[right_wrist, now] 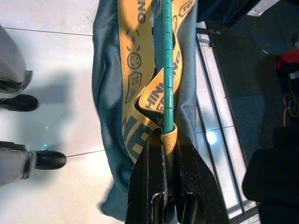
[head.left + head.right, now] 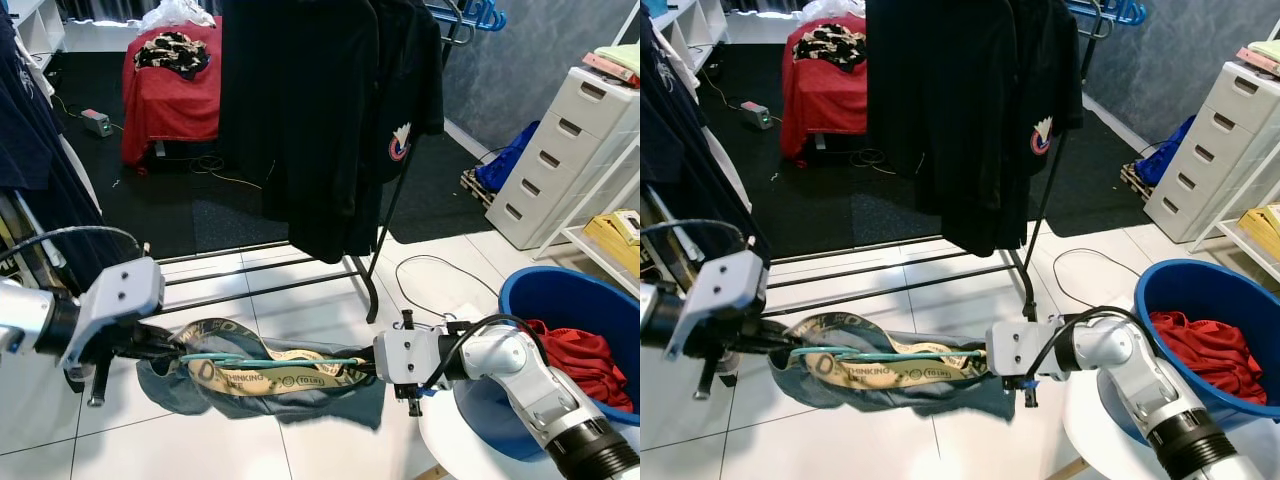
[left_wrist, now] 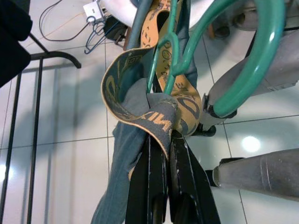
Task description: Hang hanger
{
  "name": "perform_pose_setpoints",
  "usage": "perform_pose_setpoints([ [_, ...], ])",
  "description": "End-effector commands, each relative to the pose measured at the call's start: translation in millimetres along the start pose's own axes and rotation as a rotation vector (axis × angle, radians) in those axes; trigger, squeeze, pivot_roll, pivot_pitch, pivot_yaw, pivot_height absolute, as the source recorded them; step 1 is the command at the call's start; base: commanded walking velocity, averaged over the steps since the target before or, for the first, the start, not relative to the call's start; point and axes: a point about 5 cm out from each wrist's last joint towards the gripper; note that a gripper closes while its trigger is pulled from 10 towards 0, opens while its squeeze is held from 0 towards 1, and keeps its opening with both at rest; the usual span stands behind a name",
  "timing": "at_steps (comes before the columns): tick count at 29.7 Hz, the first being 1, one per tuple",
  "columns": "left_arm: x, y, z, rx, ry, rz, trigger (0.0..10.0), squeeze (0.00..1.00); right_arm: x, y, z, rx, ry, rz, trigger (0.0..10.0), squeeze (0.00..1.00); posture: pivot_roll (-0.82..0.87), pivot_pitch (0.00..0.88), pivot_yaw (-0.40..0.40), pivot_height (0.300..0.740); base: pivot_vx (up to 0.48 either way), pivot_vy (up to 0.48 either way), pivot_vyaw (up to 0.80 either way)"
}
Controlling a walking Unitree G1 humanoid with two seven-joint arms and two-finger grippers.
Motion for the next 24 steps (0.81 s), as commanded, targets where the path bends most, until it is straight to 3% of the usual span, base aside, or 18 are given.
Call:
perform_pose_setpoints([
  [1, 3, -2.2, 3.8, -0.03, -0.024, -0.001, 10.0, 0.0, -1, 0.5, 0.0, -0.002, -0.007, 0.003, 10.0, 0.0, -0.03, 0.219, -0.053, 0.74, 0.0, 0.0, 0.0],
  [2, 3, -2.2, 3.8, -0.03, -0.024, -0.001, 10.0, 0.0, -1, 0.5, 0.0, -0.002, -0.007, 0.003, 10.0, 0.0, -0.03, 0.219, -0.053, 0.74, 0.0, 0.0, 0.0],
  [3, 2, -3.6, 1.7, -0.019, -0.018, 0.006, 10.0, 1.0, 0, 0.3, -0.1, -0.002, -0.008, 0.006, 10.0, 0.0, -0.04, 0.22, -0.051, 0.74, 0.0, 0.0, 0.0],
  [12, 1, -4.0, -7.9, 0.045, 0.019, 0.024, 10.0, 1.0, 1, 1.6, 0.9, -0.005, -0.014, 0.011, 10.0, 0.0, -0.04, 0.225, -0.053, 0.74, 0.0, 0.0, 0.0],
  [21, -23, 15.1, -19.9, 0.233, 0.028, -0.107, 10.0, 0.99, 13, 8.7, 13.4, -0.099, -0.005, 0.077, 10.0, 0.0, -0.03, 0.23, -0.05, 0.74, 0.0, 0.0, 0.0],
  [24, -25, 17.1, -21.0, 0.248, 0.033, -0.119, 10.0, 0.99, 15, 9.5, 14.7, -0.108, -0.001, 0.085, 10.0, 0.0, -0.03, 0.23, -0.05, 0.74, 0.0, 0.0, 0.0],
])
Point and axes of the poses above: a point about 5 cm out from each wrist's last joint towards the gripper, its own y axis pointing back from the gripper into the wrist, its own x axis along the axis of the wrist's last joint, z = x × y, and after that the axes turned 12 degrees about -y, right-handed
